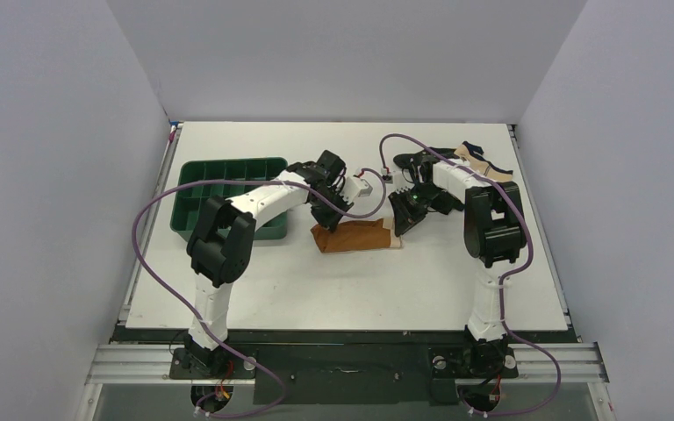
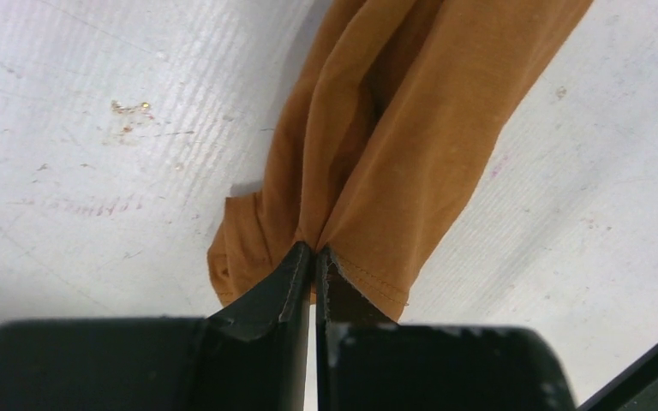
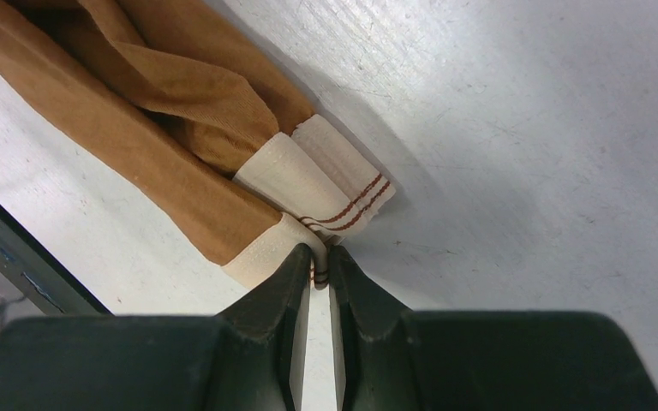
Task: Roll the underwear
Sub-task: Fold the underwear at the center of the board.
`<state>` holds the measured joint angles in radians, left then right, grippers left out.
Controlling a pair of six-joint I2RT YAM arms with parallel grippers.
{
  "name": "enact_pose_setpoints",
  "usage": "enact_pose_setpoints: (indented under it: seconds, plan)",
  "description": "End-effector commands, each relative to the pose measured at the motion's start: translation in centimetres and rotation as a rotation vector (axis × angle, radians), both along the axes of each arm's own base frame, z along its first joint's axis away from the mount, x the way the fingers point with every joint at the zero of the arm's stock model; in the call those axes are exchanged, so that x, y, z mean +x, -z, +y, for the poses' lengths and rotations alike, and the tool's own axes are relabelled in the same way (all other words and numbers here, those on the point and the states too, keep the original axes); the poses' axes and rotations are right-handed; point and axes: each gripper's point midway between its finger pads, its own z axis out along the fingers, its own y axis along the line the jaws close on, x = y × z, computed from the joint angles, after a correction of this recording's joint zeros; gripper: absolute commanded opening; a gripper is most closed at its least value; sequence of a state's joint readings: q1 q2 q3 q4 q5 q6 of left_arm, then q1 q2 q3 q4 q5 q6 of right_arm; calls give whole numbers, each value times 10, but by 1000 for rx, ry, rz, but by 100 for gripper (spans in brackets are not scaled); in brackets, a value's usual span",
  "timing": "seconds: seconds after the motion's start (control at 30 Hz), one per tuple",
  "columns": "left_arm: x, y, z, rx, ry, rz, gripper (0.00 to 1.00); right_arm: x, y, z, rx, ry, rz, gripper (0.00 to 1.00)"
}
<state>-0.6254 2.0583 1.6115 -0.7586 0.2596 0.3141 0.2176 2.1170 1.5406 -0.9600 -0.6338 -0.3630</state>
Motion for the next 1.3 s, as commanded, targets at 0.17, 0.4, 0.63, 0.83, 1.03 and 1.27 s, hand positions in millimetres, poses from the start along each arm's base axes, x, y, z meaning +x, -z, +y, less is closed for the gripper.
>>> enact_pose_setpoints:
  seconds: [0.17, 0.4, 0.63, 0.83, 1.03, 1.27]
  plan:
    - [22, -10, 17, 102, -18, -81, 0, 18, -21, -8, -44, -21, -138, 13]
    - [16, 14, 28, 152, -30, -62, 0, 20, -31, -6, -27, -14, -161, 20]
    - [9, 32, 30, 163, -55, -57, 9, 17, -45, 2, 47, -7, -164, 27]
    - [12, 30, 30, 149, -95, -105, 30, 17, -72, 17, 161, -6, -189, 32]
    - [17, 9, 31, 117, -122, -171, 51, 16, -75, 31, 201, -33, -189, 35]
    - [23, -24, 29, 60, -143, -247, 66, 14, -73, 47, 235, -64, -171, 35]
